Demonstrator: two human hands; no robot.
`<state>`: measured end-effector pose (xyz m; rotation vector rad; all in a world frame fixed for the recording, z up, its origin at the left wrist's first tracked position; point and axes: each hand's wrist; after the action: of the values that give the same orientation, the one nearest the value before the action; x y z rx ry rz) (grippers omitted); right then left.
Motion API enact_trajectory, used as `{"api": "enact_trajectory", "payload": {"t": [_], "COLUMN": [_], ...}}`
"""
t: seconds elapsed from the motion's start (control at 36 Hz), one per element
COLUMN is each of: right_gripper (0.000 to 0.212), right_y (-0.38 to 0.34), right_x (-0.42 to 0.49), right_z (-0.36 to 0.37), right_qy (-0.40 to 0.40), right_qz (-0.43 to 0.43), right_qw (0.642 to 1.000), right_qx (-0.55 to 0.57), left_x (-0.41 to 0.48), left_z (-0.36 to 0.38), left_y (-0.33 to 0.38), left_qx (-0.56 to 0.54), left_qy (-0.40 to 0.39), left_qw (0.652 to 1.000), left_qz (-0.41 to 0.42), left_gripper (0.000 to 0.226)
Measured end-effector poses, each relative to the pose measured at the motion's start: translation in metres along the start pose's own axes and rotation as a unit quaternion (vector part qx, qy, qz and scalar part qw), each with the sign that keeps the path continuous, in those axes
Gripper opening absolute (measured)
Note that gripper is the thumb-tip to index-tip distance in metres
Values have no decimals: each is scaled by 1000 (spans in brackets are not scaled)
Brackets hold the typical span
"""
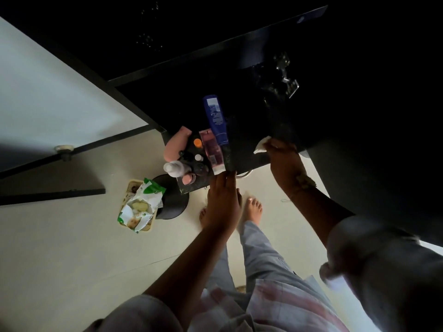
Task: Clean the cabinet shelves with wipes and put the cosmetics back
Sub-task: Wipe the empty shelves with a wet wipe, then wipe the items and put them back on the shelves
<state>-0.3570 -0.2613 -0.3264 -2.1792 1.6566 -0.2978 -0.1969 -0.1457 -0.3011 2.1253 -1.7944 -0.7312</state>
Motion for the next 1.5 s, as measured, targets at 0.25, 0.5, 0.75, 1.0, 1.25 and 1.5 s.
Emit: {"api": "enact_trajectory", "payload": {"t": [0.25,0.5,0.75,1.0,1.25,1.5], "right_gripper": [30,9,15,25,29,29], "right_y": [-41,-74,-146,-216,-241,-238], "right_x": [-46,-69,-90,-96,-93,-86], "right_z": [13,-5,21,85,132,168], "right_qy": [-207,-139,-245,-376,-396,-388], "right_qz": [-124,91,188,83,19,13], "right_qw": [970,939,842,853,894,902], "right_qx": [22,300,442,353,211,188], "left_x": [-7,-24,-79,-105,-68,-38], "left_z": [-1,-13,-50,-65,-25,17], "left_y": [-5,-15,-71,-187,-298,-362], "left_qx": [-38,-117,-168,-181,-265,-262], "left_qy": [9,-14,34,113,128,110], "left_qw": [999,993,972,868,765,754], "left_qz": [-15,-19,-158,-448,-573,-593], "left_gripper": [56,32,14,21,22,24]}}
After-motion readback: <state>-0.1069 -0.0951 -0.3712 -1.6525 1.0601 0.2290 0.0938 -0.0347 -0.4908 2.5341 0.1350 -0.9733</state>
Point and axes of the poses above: each hand's wrist, its own x-axis towards the middle knuckle, its own z-axis out of the palm, y = z × x, and after that the axes turned 1 degree about x, right-handed
